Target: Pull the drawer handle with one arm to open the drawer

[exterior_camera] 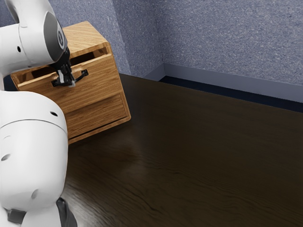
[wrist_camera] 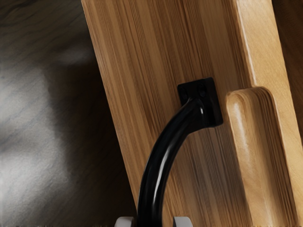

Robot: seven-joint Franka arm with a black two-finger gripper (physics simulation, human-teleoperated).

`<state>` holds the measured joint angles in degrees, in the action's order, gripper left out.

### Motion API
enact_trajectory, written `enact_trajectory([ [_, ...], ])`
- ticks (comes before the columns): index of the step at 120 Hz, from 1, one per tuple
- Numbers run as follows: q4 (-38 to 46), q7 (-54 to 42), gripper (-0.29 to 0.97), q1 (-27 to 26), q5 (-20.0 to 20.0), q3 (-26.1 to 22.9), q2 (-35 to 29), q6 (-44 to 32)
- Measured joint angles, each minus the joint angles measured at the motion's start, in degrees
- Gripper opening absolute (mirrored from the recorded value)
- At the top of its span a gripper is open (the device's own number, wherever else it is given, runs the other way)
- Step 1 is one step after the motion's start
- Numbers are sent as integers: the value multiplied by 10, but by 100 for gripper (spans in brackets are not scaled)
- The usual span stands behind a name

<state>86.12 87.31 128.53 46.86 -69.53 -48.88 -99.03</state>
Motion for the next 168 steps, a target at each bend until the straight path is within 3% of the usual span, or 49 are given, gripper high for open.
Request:
enact_trajectory([
  [66, 16, 13, 10, -31, -3, 1, 0, 12],
  [168, 58, 48, 12, -119, -32, 61, -8, 43],
])
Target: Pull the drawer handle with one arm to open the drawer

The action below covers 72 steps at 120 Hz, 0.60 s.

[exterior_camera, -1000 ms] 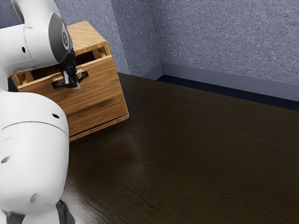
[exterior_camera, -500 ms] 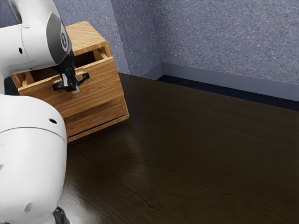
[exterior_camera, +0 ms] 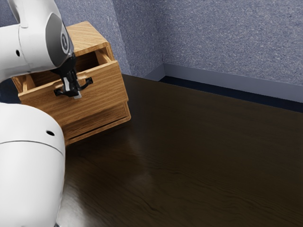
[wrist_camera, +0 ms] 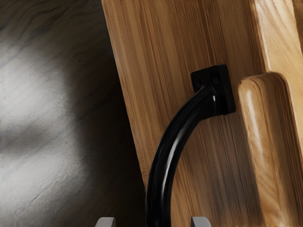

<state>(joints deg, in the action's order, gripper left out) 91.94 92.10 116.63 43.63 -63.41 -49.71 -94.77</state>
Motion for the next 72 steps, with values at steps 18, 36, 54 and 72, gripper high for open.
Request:
enact_trajectory([
  [18, 4, 9, 12, -15, -11, 7, -1, 6],
  [36, 4, 18, 12, -20, -15, 7, -1, 11],
  [54, 3, 28, 12, -30, -16, 6, -1, 14],
  [72, 2, 38, 12, -38, -17, 7, -2, 22],
])
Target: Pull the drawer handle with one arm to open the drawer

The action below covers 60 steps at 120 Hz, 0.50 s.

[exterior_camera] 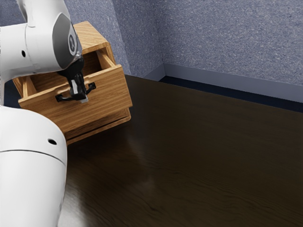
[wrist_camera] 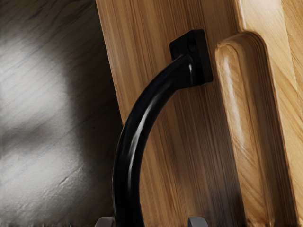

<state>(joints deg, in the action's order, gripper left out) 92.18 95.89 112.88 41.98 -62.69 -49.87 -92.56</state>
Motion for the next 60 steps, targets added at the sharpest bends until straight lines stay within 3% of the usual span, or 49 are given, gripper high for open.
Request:
enact_trajectory([
  [24, -1, 14, 13, -10, -3, 2, -3, 13],
  [39, -11, 31, 14, -51, -29, 49, -23, 49],
  [52, -149, 65, 26, -76, -84, 74, -20, 130],
  [60, -218, 88, 37, -119, -108, 63, 77, 167],
])
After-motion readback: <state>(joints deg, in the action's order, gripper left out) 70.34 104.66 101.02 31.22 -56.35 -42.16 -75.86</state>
